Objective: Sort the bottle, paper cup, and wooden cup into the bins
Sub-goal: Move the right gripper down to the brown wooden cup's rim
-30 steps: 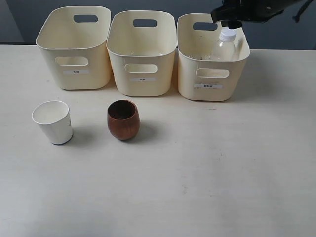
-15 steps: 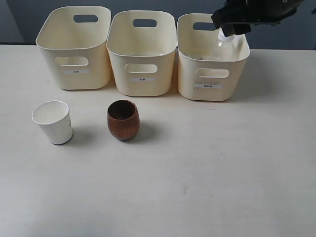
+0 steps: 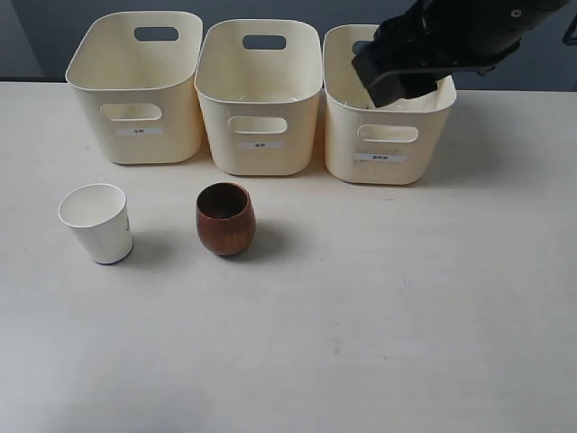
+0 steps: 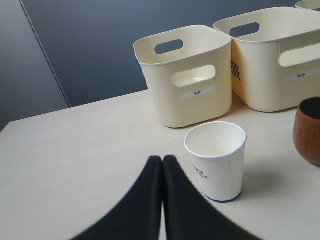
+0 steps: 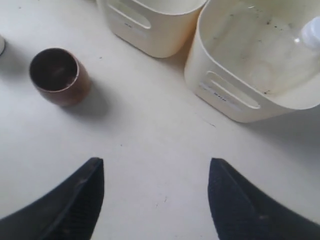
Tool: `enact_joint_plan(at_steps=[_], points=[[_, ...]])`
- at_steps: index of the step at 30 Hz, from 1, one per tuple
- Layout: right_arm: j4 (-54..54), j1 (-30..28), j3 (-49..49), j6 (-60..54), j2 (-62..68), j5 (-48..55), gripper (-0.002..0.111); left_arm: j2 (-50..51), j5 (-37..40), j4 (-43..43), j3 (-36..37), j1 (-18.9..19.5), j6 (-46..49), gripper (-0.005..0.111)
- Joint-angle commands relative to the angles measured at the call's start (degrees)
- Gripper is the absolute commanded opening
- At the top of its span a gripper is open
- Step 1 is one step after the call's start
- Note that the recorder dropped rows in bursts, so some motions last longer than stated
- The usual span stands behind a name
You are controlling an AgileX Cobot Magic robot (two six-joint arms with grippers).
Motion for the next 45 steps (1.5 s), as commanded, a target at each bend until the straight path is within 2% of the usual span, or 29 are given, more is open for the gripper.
enact_joint_plan(at_steps=[1, 13, 22, 29, 33, 45], points=[[0.48, 2.86, -0.37, -0.64, -0.47, 0.15, 0.058, -0.28, -0.34, 0.00, 0.07, -0.42, -0.11, 0.000], [8.07, 10.12, -0.37, -5.90, 0.12, -3.57, 0.058, -0.28, -0.34, 0.00, 0.07, -0.42, -0.11, 0.000], [9.14, 18.23, -0.37, -10.74, 7.78, -10.64, 0.058, -0.28, -0.34, 0.00, 0.07, -0.42, -0.11, 0.000], [8.91, 18.78, -0.37, -17.17, 18.40, -19.66, 0.058, -0.28, -0.34, 0.00, 0.07, -0.42, -0.11, 0.000], [5.25, 18.78, -0.37, -17.27, 23.29, -25.16, 0.058, -0.28, -0.34, 0.00, 0.07, -0.42, -0.11, 0.000], [0.31, 18.66, -0.37, -17.27, 29.86, -32.34, 0.058, -0.28, -0.34, 0.00, 0.07, -0.42, -0.11, 0.000]])
